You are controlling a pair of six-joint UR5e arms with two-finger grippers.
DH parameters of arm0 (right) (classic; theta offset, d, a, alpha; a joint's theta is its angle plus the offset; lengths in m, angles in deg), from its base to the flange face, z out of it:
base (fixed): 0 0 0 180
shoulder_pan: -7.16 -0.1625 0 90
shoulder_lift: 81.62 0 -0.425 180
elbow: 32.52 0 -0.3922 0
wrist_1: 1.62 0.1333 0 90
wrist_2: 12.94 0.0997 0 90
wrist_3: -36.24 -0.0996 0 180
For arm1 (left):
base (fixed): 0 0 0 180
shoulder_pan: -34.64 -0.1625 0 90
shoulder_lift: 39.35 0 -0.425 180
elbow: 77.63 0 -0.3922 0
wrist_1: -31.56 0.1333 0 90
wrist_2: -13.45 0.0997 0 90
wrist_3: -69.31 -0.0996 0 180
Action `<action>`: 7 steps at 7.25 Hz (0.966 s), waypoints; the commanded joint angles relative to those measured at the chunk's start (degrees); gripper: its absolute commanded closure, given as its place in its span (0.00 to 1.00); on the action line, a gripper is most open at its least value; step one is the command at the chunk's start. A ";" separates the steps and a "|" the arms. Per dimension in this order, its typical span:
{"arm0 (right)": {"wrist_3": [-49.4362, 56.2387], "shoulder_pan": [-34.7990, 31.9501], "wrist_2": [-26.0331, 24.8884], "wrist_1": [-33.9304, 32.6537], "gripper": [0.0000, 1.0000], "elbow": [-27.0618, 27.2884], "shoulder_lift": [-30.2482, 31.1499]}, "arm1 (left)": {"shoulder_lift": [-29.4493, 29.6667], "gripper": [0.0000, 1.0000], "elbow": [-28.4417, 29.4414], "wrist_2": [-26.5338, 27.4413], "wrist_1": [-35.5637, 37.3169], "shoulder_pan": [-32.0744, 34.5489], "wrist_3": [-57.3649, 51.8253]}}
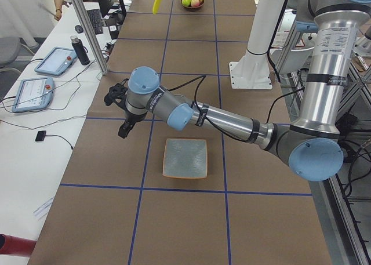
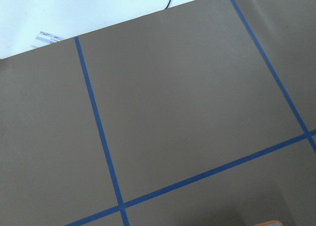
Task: Transfer all bananas from basket to plate
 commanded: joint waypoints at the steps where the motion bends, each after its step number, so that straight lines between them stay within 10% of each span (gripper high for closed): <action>1: -10.65 6.29 -4.65 0.09 1.00 0.23 -5.90 | 6.38 0.00 0.45 -0.01 -0.31 -4.97 10.43; 7: -21.05 21.83 -26.94 2.81 1.00 0.32 -14.96 | 17.20 0.00 -2.53 0.17 -2.50 -20.18 61.17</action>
